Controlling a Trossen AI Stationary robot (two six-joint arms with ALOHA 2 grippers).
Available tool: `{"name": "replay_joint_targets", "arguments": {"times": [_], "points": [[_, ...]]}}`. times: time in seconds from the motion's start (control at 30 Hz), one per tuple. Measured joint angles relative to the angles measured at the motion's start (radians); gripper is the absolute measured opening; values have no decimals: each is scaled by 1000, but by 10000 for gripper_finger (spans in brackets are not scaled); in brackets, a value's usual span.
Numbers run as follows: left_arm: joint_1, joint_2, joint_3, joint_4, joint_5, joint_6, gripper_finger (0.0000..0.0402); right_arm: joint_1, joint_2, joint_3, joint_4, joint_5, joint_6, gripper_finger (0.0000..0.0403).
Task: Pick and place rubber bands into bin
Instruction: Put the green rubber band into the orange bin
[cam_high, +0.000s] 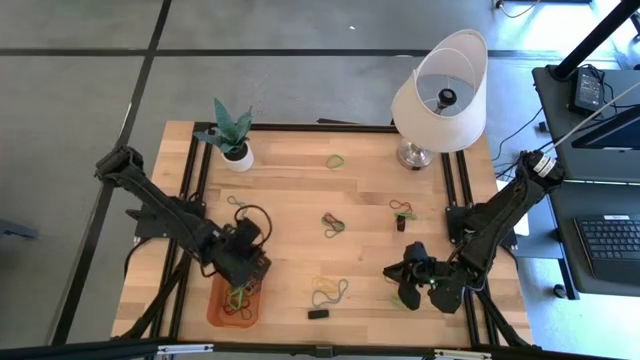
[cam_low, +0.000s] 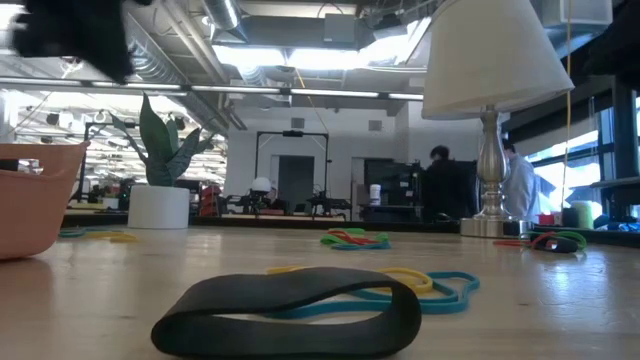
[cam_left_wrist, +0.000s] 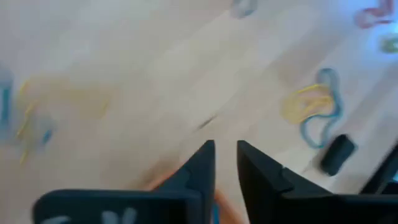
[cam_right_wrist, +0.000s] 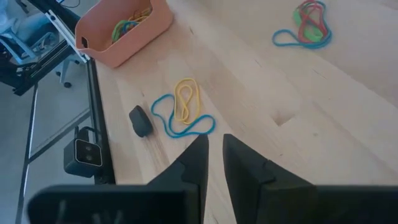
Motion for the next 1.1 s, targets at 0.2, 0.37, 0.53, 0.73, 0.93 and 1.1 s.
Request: {"name": "replay_joint_targets", "arguments": {"times": [0.2,0.37,0.53,0.73,0.93,1.1], "points": [[144,-1,0,57,62,213,5,-18,0,0,0,1,-24,53],[318,-1,0,-107,214,218,3,-50,0,0,-16,1,-24,53],[482,-1,0,-335,251,209,4,-86,0,0,-52,1,-21,53],[654,-1,-40,-363,282,336,21,-156,0,0,-86,1,-21,53],[771,-1,-61,-228,250,571,45,-252,-10,0,-94,1,-23,53],[838,-1,-61,-75,231,784,45,-332,-73,0,-154,1,-25,53]]}}
